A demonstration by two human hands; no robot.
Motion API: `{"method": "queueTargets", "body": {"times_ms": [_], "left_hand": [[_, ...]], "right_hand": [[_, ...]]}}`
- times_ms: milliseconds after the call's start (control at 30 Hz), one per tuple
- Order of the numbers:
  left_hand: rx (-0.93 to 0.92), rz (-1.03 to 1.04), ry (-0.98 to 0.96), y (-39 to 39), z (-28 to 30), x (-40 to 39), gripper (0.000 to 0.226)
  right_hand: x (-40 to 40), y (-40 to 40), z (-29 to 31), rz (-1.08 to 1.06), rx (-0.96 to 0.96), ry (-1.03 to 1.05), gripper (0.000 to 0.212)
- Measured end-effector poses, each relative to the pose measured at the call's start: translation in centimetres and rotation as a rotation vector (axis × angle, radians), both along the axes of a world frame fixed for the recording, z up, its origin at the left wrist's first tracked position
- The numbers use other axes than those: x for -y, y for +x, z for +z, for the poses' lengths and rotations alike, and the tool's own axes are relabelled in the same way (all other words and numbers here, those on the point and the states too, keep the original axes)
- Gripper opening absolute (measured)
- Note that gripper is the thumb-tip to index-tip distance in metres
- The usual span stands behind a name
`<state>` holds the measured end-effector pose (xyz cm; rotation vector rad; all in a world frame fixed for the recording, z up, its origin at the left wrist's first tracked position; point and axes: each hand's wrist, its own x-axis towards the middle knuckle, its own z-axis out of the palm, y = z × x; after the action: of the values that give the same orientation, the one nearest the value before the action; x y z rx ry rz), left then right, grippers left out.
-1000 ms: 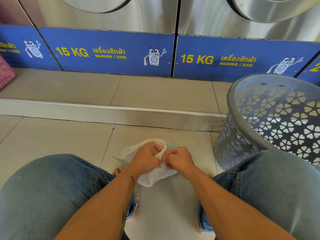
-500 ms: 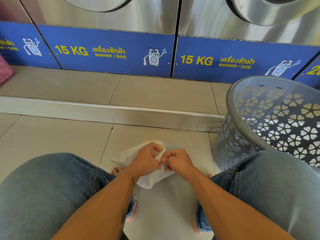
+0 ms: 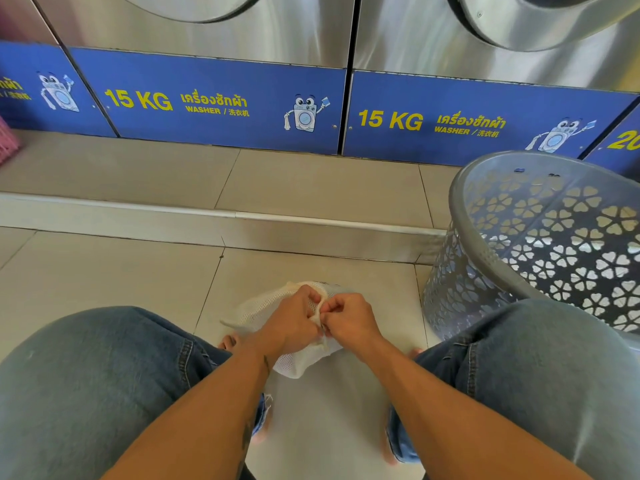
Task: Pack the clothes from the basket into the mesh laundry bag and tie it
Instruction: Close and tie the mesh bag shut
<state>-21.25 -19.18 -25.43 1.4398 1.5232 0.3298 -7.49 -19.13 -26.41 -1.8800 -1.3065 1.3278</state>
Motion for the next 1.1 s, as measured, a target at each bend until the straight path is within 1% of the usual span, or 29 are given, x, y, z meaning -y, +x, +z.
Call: {"method": "queueTargets", "body": {"times_ms": [133,200,333,400,500,700,800,1000,1100], "left_hand": [[0.019,0.045,0.017,-0.1,-0.5,0.0,0.057],[0.025,0.056,0.024,0.0,-0.5,0.0,0.057],[0.008,0.043,0.050,0.1,-0.4,0.0,0.057],[0.006,0.026,0.045,0.2,-0.4,-0.1,0.060],[-0.004,0.004,0.037,0.2,-0.2,-0.3,0.065],[0.027,-0.020,0.025,0.2,-0.3,-0.1,0.069],[0.049,-0.003,-0.002,0.2,-0.4,-0.1,0.070],[0.117,0.051,-0.079,-0.1,-0.6,-0.1,0.075],[0.155,0.094,-0.122,-0.2,-0.6,-0.2,0.079]], "right_hand": [[-0.3,0.2,0.0,0.017,-0.040,-0.055,0.030],[-0.4,0.3,0.2,0.029,-0.063,-0.071,0.028],[-0.4,0.2,0.2,0.072,-0.034,-0.072,0.028],[-0.6,0.2,0.1,0.022,-0.060,-0.095,0.028],[-0.9,0.4,0.2,-0.069,-0.158,-0.170,0.030],[-0.6,0.8,-0.8,-0.140,-0.241,-0.214,0.042],[-0.6,0.9,-1.2,-0.150,-0.254,-0.208,0.044],[-0.5,0.4,-1.6,-0.119,-0.195,-0.140,0.036],[-0.7,0.5,-1.8,-0.103,-0.214,-0.143,0.035]]}}
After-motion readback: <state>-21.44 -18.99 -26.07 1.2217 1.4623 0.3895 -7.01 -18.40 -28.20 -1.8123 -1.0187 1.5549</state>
